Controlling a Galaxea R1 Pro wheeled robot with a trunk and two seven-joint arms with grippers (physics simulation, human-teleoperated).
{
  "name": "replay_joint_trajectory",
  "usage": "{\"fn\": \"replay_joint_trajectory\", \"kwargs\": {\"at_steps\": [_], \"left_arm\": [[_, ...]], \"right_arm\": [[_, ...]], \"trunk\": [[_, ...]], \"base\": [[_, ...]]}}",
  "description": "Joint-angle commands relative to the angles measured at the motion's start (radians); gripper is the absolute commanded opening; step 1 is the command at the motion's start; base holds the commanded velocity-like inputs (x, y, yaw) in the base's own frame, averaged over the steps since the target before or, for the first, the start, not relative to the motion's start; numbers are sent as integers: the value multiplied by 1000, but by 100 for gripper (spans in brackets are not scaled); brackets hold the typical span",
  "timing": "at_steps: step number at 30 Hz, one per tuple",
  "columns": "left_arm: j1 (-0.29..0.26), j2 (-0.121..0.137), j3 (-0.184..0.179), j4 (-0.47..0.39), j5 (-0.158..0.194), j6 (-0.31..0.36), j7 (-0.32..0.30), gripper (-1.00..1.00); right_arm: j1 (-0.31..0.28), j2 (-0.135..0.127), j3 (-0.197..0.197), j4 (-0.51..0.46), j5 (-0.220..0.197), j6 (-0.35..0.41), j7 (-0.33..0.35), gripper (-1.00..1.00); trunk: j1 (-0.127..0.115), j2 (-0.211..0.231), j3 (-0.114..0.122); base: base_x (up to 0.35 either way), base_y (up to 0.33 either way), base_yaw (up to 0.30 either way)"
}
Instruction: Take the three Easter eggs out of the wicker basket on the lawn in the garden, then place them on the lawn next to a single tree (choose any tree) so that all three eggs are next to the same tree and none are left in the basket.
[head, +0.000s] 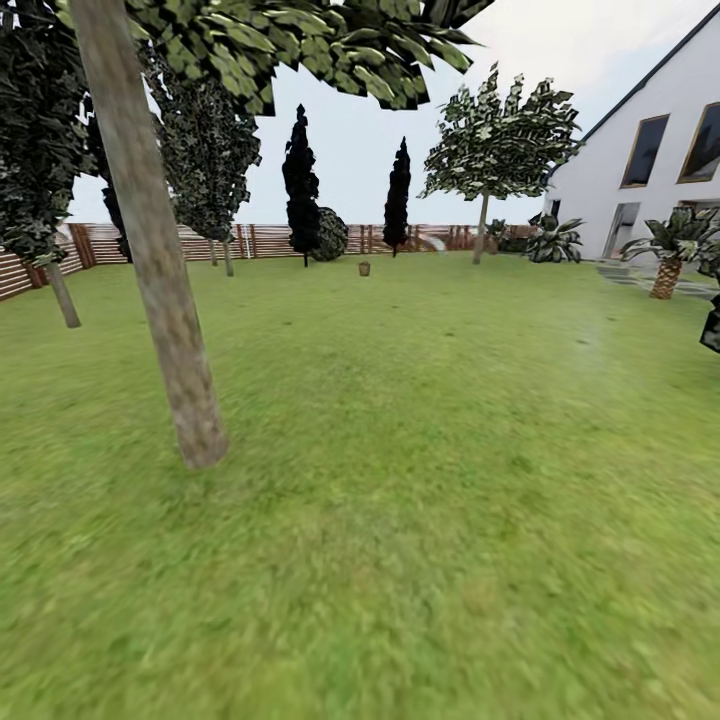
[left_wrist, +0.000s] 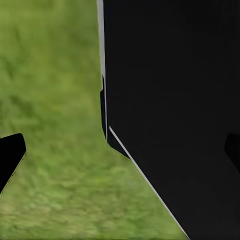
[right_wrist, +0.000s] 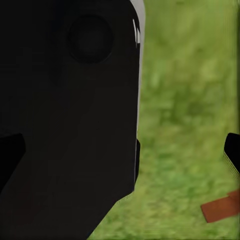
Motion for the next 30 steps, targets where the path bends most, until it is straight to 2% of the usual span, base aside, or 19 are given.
{"fn": "replay_joint_trajectory", "kwargs": {"at_steps": [1, 30], "left_arm": [[1, 0, 0, -2, 0, -1, -1, 100], [1, 0, 0, -2, 0, 0, -1, 100]], "right_arm": [[-1, 0, 0, 2, 1, 0, 0, 100], [-1, 1, 0, 2, 1, 0, 0, 100]], "trunk": [[1, 0, -1], [1, 0, -1]], "base": [[336, 0, 0], [336, 0, 0]]}}
